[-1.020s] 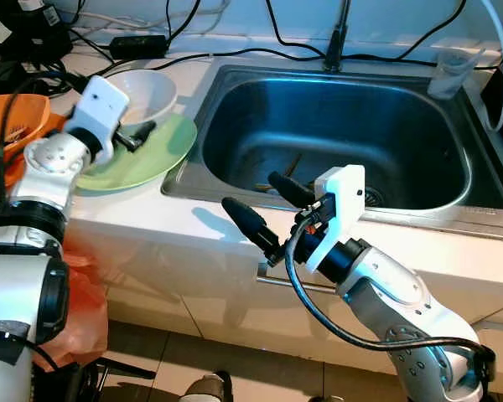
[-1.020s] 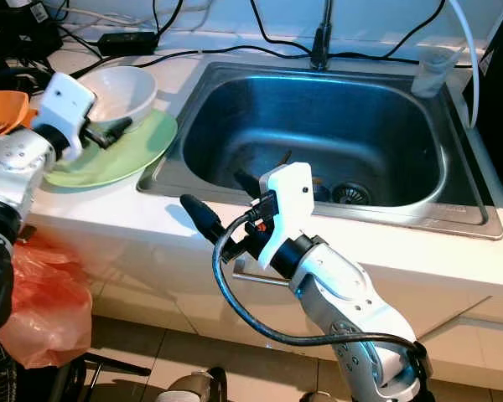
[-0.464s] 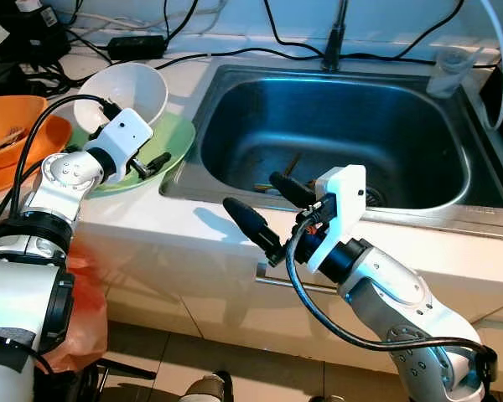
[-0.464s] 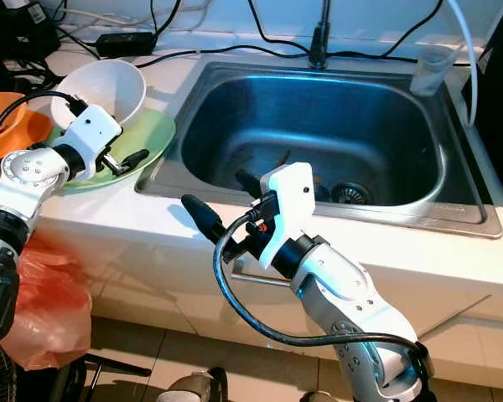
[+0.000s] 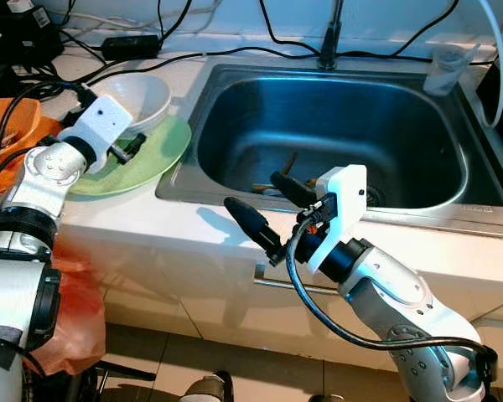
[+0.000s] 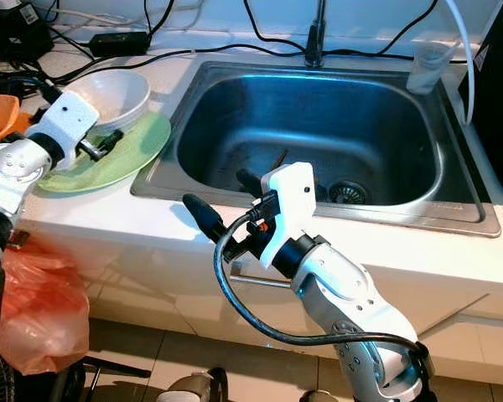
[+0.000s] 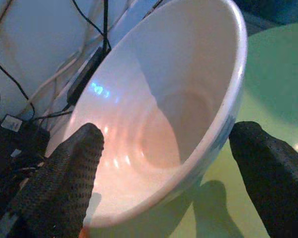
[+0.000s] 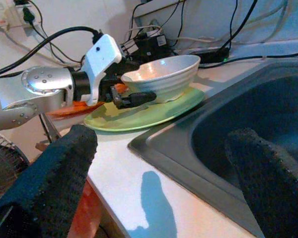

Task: Kitchen organization

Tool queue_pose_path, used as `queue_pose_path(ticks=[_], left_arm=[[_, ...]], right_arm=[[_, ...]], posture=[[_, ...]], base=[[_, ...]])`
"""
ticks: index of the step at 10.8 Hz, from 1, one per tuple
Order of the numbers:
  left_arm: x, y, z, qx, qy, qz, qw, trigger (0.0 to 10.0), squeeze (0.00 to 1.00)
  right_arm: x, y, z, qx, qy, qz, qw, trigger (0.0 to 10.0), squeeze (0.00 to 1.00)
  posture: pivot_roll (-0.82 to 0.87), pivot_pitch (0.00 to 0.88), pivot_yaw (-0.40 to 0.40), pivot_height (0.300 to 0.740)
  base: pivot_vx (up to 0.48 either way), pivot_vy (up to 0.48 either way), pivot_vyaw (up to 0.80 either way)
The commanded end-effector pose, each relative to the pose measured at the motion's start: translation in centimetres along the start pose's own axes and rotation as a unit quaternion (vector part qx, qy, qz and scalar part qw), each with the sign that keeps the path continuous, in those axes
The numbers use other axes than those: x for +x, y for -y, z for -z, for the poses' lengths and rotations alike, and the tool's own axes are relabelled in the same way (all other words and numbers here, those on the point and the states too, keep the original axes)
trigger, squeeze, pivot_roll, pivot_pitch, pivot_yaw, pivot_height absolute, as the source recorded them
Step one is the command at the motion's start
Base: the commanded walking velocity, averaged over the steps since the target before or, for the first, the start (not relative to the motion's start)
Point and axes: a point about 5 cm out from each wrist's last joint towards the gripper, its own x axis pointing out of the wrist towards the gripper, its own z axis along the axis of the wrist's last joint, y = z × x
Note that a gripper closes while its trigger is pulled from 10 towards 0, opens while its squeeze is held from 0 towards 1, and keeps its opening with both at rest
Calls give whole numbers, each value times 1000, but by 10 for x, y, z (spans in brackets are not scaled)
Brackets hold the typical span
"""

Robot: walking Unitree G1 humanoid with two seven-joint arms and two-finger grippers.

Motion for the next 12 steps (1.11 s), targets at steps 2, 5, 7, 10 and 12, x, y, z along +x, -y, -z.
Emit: queue_pose_path(ticks=[2, 5, 7, 10, 12], left_arm=[[-2, -3, 4, 2, -11, -6, 1000, 0, 0], [0, 0, 1, 2, -1, 7, 1000, 0, 0], [0, 0, 0, 1, 1, 8, 1000, 0, 0], [-1, -1, 0, 0, 2, 6, 1000, 0, 0], [-1, -2, -1, 2, 7, 4, 1000, 0, 0]], right_arm=[[0, -2, 0, 0, 0, -2, 1000, 10000, 0], [0, -1, 0, -1, 0, 1, 1000, 10000, 0], [0, 0, 0, -2, 1, 3, 1000, 10000, 0], [0, 0, 0, -3, 1, 5, 1000, 10000, 0], [0, 0, 0, -3, 1, 7, 1000, 10000, 0]], posture=[[27, 137, 73, 740], [26, 135, 74, 740], [29, 134, 74, 740], [29, 132, 74, 740], [28, 132, 75, 740]], base=[[0, 0, 0], [0, 0, 0], [0, 0, 0], [0, 0, 0], [0, 0, 0]])
